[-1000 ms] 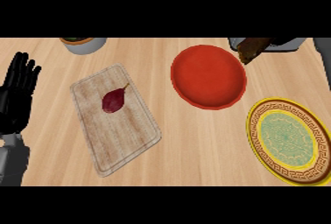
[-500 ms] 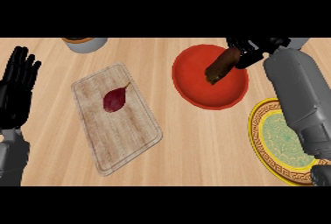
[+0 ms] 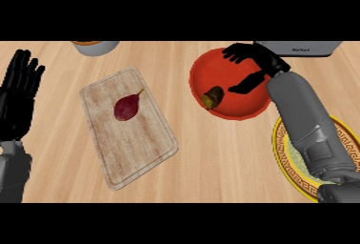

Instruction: Pick the sweet potato from the plate and place it in the bowl

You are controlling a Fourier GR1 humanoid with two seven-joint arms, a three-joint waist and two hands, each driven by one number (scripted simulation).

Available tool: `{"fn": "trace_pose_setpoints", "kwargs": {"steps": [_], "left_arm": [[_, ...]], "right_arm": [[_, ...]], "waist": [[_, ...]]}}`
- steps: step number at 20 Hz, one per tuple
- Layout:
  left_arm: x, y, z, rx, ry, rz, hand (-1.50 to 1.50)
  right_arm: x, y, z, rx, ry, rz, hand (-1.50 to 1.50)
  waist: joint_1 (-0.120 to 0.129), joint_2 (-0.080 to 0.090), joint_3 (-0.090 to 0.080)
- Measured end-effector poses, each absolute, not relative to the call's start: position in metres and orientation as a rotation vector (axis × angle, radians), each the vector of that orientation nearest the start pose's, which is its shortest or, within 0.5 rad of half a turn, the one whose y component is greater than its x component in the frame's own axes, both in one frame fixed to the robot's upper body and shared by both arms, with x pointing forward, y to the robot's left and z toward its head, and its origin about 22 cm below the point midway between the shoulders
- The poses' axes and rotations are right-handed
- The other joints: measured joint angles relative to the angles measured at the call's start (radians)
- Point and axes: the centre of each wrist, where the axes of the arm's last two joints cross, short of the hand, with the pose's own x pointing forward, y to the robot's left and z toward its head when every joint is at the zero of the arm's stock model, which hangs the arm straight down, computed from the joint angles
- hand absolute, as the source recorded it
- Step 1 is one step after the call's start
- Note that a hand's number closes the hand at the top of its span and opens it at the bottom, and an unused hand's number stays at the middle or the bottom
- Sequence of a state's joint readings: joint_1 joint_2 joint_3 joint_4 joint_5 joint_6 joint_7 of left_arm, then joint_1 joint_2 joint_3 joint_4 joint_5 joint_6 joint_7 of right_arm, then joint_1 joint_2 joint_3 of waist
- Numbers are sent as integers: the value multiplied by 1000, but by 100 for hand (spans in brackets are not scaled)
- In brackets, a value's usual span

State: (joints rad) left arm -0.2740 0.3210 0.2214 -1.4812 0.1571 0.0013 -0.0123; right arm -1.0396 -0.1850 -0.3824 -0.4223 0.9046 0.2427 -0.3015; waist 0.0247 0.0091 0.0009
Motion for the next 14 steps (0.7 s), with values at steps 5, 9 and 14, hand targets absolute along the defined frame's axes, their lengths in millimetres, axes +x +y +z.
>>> {"fn": "trace_pose_setpoints", "kwargs": {"steps": [5,9,14], "left_arm": [[302,326,85,214,-1800,13,0],[303,326,87,218,-1799,8,0],[303,321,88,200,-1804,9,0]], "right_arm": [[452,-227,81,-254,-1622,749,-150],[455,-252,94,-289,-1700,562,-150],[451,-308,110,-328,-1711,368,-150]], "waist": [[3,3,0],[5,4,1],[12,7,1]]}}
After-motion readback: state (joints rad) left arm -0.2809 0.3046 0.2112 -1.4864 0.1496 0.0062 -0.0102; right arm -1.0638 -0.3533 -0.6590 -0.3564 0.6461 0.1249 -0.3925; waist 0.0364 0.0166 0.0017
